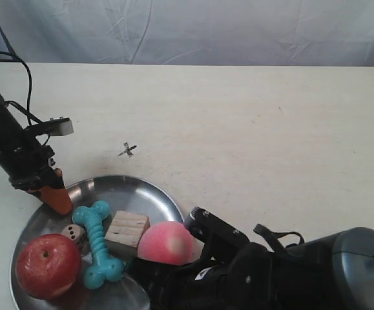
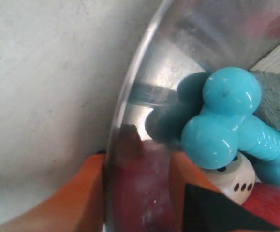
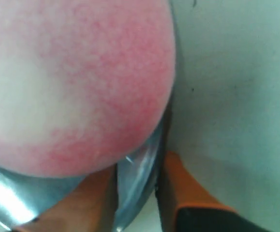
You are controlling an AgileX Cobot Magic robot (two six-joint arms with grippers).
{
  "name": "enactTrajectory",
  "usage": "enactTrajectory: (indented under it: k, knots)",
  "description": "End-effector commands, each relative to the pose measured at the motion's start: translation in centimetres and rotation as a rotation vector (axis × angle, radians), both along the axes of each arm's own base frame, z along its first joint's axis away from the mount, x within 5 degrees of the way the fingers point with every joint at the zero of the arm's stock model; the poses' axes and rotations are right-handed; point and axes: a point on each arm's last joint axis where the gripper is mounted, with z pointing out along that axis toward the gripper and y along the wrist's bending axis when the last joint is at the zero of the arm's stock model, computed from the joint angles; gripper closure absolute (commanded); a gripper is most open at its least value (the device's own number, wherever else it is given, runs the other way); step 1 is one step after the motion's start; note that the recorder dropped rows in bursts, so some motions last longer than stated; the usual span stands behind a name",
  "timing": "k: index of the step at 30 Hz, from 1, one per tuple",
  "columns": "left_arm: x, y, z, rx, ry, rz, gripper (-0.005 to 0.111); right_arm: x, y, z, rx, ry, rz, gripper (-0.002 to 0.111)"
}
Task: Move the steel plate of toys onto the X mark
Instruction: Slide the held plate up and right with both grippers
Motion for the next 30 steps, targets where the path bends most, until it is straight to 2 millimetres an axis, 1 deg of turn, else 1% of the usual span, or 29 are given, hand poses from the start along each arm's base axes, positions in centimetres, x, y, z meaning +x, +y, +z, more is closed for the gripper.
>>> enactTrajectory:
  k: [1, 6, 7, 10, 13, 19, 25, 30]
  knots:
    - [-1.2, -0.4, -0.6, -0.018, 0.102, -0.014, 0.079, 1.1, 0.1, 0.2, -0.026, -0.097, -0.025, 0.109]
    - [-1.3, -0.4, -0.6, -0.003, 0.114, 0.000, 0.104, 1.1, 0.1, 0.2, -0.026, -0.098, -0.025, 0.109]
    - [-1.3, -0.4, -0.6, -0.002, 0.114, -0.001, 0.107, 1.1, 0.1, 0.2, -0.025, -0.095, -0.027, 0.109]
    - [-1.3, -0.3, -0.6, 0.003, 0.116, 0.000, 0.107, 0.9, 0.1, 0.3, -0.012, -0.079, -0.032, 0.109]
    - [-1.3, -0.3, -0.6, 0.016, 0.133, 0.028, 0.107, 1.0, 0.1, 0.9, 0.006, -0.085, -0.040, 0.109]
    - [-1.3, -0.3, -0.6, 0.074, 0.201, 0.137, 0.107, 1.1, 0.0, 2.2, 0.042, -0.118, -0.048, 0.109]
    - [-1.3, -0.5, -0.6, 0.082, 0.228, 0.190, 0.107, 0.9, 0.1, 2.2, 0.046, -0.099, -0.034, 0.109]
    - [-1.5, -1.6, -0.6, 0.090, 0.221, 0.158, 0.107, 0.9, 0.1, 2.2, 0.046, -0.098, -0.031, 0.109]
